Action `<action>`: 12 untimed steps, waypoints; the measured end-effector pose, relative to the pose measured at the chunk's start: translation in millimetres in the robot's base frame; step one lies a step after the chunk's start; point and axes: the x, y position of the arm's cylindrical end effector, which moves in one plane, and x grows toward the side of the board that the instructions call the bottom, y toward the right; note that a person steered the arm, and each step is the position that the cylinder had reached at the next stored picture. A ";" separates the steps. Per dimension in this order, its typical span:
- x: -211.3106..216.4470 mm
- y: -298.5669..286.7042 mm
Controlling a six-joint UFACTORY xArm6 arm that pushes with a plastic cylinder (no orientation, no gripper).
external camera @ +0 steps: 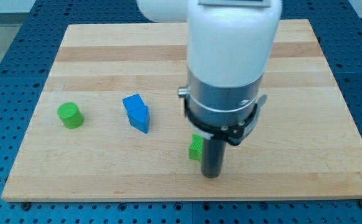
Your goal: Place green star to the bottom right of the green circle
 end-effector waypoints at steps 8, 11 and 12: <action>-41.8 -9.4; 4.3 -72.0; 7.4 -43.7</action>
